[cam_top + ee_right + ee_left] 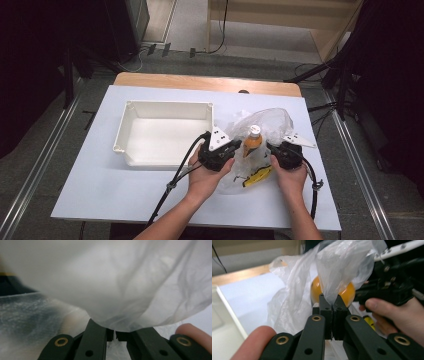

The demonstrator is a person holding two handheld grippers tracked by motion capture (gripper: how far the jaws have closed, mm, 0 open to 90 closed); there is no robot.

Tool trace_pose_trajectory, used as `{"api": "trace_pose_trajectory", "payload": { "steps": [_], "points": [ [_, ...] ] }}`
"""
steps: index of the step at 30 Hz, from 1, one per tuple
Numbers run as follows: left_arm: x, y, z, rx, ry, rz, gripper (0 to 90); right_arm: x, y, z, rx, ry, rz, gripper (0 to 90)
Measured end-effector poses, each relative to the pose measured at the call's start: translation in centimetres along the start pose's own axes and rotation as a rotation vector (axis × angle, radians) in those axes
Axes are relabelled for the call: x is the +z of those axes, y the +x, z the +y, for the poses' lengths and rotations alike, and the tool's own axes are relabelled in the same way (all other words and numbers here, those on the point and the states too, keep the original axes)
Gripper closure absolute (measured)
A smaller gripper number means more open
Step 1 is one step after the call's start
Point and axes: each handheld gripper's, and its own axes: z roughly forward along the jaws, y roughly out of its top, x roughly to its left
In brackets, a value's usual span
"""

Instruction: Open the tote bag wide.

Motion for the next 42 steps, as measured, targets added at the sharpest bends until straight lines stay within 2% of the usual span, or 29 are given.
{"api": "trace_pose_trajectory", "payload": {
  "steps": [9, 14, 15, 16, 18, 20, 23, 28, 30, 33, 36, 39, 42],
  "points": [
    [1.5, -0.2, -5.0, -0.024, 0.116, 0.012, 90.0, 0.2, -0.6, -0.1, 0.031, 0.031, -0.021, 89.3],
    [2.0, -0.3, -6.8, -0.025, 0.173, 0.033, 90.0, 0.3, -0.7, -0.2, 0.036, 0.038, -0.027, 87.4],
    [2.0, -0.4, -6.8, -0.018, 0.171, 0.037, 90.0, 0.1, -0.8, -0.2, 0.044, 0.031, -0.03, 80.9],
    [2.0, -0.5, -6.8, -0.002, 0.172, 0.046, 90.0, 0.1, -0.8, -0.2, 0.044, 0.031, -0.03, 80.9],
    [2.1, -0.7, -7.0, 0.007, 0.187, 0.058, 90.0, -0.2, -0.8, -0.1, 0.055, 0.017, -0.021, 69.7],
    [2.2, -0.8, -7.2, 0.022, 0.189, 0.069, 90.0, -0.7, -0.8, 0.0, 0.059, -0.01, -0.028, 56.2],
    [2.2, -0.9, -7.3, 0.023, 0.185, 0.077, 90.0, -1.7, -0.7, 0.2, 0.059, -0.044, -0.044, 43.1],
    [2.0, -0.1, -7.3, -0.052, 0.176, 0.059, 90.0, -3.9, -0.7, 0.7, 0.067, -0.138, -0.05, 29.7],
    [2.0, 0.1, -7.3, -0.064, 0.176, 0.058, 90.0, -4.8, -0.8, 1.0, 0.076, -0.181, -0.045, 26.4],
    [2.0, 0.0, -7.3, -0.054, 0.181, 0.062, 90.0, -6.0, -0.8, 1.6, 0.083, -0.233, -0.044, 23.9],
    [2.1, -0.1, -7.3, -0.055, 0.181, 0.062, 90.0, -6.9, -0.5, 2.4, 0.053, -0.26, -0.036, 21.9],
    [2.1, 0.0, -7.3, -0.06, 0.184, 0.06, 90.0, -7.7, 0.0, 3.5, 0.028, -0.302, 0.006, 20.7],
    [2.1, -0.1, -7.3, -0.058, 0.183, 0.063, 90.0, -8.3, 0.6, 4.7, 0.016, -0.347, 0.02, 21.8]
  ]
}}
